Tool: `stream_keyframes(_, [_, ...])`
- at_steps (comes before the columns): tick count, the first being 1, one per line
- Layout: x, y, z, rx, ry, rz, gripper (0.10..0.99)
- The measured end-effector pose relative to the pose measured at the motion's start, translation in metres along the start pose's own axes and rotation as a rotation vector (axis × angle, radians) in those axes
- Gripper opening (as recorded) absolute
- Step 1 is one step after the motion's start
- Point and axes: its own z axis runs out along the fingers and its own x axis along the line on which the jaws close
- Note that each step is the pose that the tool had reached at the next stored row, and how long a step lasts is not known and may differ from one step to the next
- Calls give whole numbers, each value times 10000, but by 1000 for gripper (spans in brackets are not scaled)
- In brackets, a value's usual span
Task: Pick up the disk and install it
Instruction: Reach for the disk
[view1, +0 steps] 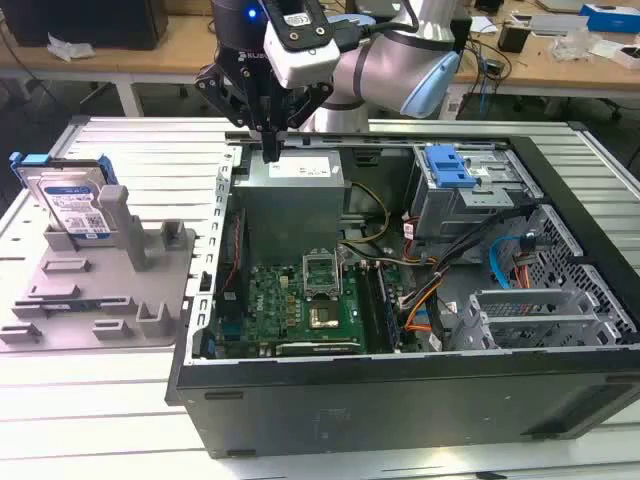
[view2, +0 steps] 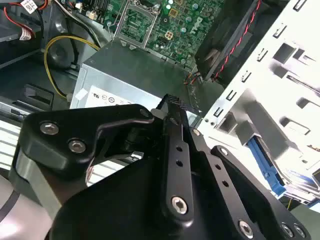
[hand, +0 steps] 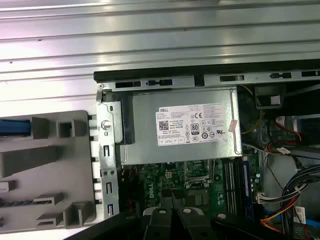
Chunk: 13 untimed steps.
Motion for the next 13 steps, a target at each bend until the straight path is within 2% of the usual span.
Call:
stream_keyframes(12, [0, 0, 0, 0, 0, 0, 106])
stream_keyframes(13, [29, 22, 3, 1, 12, 1, 106])
